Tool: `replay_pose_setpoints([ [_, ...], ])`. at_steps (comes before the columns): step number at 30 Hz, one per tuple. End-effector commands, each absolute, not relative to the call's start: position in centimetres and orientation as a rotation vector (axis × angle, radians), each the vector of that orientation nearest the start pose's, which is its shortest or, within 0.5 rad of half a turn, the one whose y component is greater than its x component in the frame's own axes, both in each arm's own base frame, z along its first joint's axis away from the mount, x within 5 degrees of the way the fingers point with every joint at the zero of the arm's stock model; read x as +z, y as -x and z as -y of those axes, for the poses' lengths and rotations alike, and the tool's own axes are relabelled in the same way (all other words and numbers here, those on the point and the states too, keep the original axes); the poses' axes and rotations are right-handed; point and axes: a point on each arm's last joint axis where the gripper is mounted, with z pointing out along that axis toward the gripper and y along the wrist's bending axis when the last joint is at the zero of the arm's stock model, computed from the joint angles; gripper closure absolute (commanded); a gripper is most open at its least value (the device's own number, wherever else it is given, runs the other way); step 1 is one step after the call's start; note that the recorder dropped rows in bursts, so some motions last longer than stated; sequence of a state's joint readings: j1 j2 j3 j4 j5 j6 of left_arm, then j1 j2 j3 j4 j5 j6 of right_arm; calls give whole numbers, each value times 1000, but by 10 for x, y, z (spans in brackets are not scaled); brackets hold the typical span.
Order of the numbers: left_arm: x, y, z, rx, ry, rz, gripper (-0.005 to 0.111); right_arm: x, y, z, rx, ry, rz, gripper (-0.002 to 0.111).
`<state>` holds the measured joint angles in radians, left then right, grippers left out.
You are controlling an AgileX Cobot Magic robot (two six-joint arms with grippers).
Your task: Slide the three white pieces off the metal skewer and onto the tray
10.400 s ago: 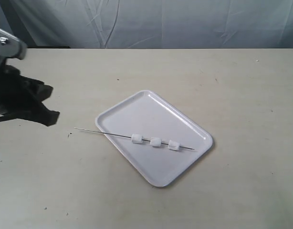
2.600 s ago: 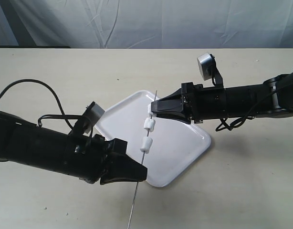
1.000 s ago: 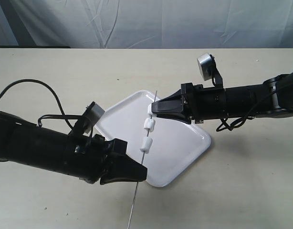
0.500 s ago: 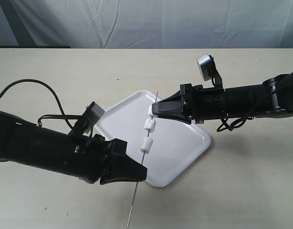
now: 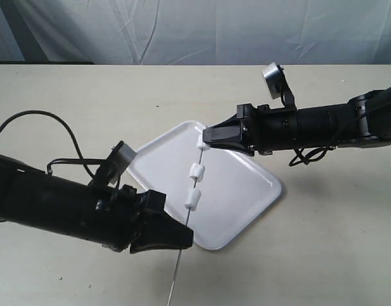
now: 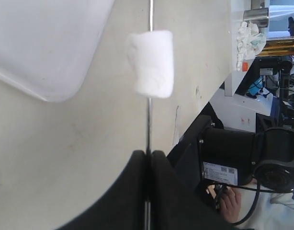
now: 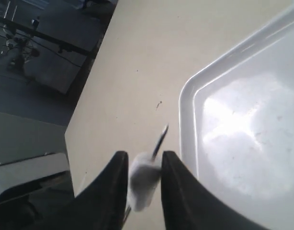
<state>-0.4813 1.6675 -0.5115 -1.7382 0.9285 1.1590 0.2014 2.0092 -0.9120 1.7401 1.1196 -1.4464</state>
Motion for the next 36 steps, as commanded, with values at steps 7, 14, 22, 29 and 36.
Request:
replay_pose_setpoints([
  [7,135,-135,155,-1634,-267,-2671,107,131,-321,-144,1475,321,-2299,84],
  [14,152,-166,165,-1537,-193,-2617,107,138,-308,-149,1668,407,-2287,62],
  [22,157,-169,168,-1571,-192,-2598,107,141,-304,-171,1695,397,-2255,66],
  [29,158,-169,168,-1581,-196,-2595,107,138,-304,-176,1645,380,-2279,74],
  [36,160,-167,169,-1631,-210,-2583,107,138,-305,-176,1624,401,-2263,94],
])
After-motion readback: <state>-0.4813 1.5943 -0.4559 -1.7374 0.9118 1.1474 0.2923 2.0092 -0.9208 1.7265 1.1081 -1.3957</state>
